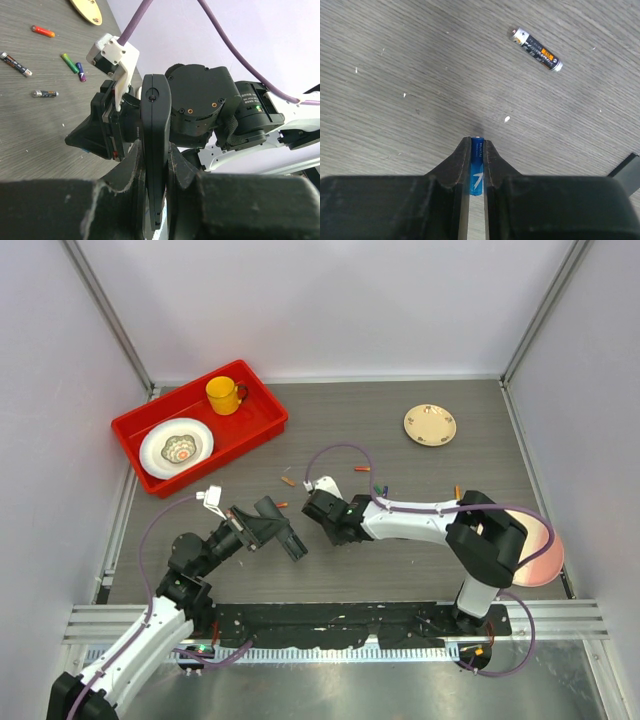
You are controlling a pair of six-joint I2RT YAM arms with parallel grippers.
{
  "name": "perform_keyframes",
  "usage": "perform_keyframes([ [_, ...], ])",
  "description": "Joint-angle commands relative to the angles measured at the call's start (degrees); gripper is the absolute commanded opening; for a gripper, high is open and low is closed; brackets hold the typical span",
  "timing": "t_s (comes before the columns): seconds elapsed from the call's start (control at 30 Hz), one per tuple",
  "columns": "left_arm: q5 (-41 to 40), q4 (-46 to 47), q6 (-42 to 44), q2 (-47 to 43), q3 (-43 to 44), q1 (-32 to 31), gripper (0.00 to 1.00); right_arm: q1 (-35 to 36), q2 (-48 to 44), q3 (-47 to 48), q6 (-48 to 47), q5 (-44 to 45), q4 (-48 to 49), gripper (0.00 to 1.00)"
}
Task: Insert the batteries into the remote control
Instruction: Place the battery at the center of the board.
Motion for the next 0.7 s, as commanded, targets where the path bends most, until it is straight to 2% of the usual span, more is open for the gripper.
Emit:
perform_keyframes([
  [0.0,-0.2,1.6,1.0,-0.6,1.5,0.2,0.00,-0.2,0.9,3.5,1.6,-1.6,-4.3,0.01],
  [0.33,0.1,1.8,1.2,-0.2,1.5,0.2,0.00,-0.8,2.7,3.1,1.7,-4.1,-4.8,0.09],
  [0.53,0.3,2.0,1.3,0.3,1.6,0.2,0.00,-1.2,2.2,2.7,1.7,-4.8,-4.7,0.23],
  [0.67,0.4,2.1,1.4,0.5,1.6,0.2,0.01,-1.8,1.5,2.6,1.8,-5.8,-5.0,0.25],
])
